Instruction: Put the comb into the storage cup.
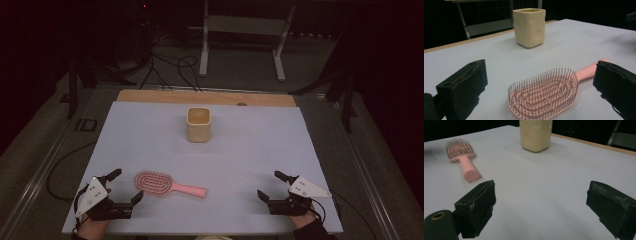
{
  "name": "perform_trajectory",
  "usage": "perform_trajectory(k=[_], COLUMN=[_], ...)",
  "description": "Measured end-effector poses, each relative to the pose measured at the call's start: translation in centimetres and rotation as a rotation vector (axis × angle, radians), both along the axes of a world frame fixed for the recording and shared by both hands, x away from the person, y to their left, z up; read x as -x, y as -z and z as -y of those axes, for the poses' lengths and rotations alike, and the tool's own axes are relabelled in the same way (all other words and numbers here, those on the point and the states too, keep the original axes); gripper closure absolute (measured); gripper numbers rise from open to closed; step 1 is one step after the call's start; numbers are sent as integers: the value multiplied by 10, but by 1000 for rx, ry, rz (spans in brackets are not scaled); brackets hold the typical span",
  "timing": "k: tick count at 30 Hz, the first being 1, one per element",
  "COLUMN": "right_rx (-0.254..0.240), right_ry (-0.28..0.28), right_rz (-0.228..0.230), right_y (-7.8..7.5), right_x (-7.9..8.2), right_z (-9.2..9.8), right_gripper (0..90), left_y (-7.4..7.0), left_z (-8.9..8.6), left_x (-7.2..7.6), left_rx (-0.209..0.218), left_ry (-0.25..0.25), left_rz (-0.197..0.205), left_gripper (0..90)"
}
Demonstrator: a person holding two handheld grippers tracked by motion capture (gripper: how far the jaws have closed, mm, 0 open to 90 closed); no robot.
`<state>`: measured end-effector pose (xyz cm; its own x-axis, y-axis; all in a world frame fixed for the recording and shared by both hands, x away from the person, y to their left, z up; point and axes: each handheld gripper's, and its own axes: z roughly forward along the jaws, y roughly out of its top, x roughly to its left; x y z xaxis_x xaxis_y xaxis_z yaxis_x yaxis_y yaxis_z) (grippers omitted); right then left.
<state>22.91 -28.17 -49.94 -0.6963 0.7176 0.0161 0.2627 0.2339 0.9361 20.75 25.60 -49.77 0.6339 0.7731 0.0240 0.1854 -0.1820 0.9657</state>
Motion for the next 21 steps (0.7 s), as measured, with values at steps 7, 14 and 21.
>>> perform_trajectory(k=[7,14,21], right_rx=[26,26,29], right_ry=[11,17,13], right_rz=[5,17,31], right_y=[0,-3,-5], right_x=[1,3,5], right_z=[-1,-5,-8], right_gripper=[84,85,85], left_y=[2,0,-10], left_z=[1,-2,-3], left_x=[-3,0,1], left_rx=[-1,3,15], left_ry=[2,4,-1], left_rz=[-11,-17,-10], left_gripper=[3,3,3])
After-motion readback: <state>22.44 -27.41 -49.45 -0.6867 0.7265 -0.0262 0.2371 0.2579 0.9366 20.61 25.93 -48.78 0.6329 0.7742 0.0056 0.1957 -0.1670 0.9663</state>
